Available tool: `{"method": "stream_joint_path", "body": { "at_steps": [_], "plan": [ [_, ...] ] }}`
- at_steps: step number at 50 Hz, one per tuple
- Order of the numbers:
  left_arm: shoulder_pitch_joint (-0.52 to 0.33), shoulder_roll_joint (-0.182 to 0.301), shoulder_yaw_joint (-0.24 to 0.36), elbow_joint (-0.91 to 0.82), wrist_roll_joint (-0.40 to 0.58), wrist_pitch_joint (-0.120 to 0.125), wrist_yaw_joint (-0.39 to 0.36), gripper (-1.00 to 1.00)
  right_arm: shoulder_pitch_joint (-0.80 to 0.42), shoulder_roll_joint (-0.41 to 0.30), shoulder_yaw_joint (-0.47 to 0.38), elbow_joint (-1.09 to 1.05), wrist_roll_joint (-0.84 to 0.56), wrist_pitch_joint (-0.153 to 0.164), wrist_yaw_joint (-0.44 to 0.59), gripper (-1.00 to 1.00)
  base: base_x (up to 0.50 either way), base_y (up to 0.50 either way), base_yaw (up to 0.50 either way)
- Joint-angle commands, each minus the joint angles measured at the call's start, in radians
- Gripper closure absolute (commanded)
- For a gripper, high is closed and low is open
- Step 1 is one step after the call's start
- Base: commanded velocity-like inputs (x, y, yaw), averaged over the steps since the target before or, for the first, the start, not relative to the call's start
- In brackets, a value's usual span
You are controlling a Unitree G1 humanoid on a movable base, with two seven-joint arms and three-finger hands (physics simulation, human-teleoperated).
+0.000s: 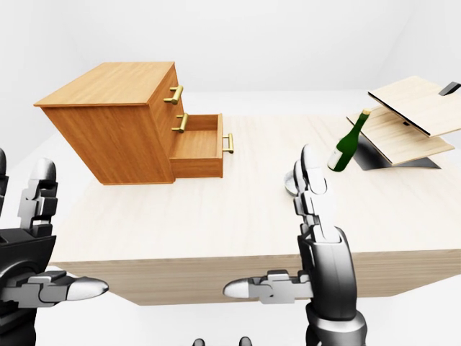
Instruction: Put the bowl on top of the cabinet.
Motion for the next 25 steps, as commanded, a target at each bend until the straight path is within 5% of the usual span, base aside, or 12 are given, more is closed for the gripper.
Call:
{"method": "stream_joint_path", "body": {
  "at_steps": [1,25],
  "plan": [
    [0.003,-0.005,-0.008,0.0,0.008,0.0,-0.002,-1.0,0.002,-0.012,-0.002,0.0,0.028,0.0,-0.008,-0.99,0.0,0.0,0.0],
    [0.009,-0.004,-0.018,0.005,0.016,0.0,-0.005,-1.0,0.012,-0.008,0.004,0.0,-0.012,0.0,0.01,-0.99,0.45,0.01,0.0]
  ]
}}
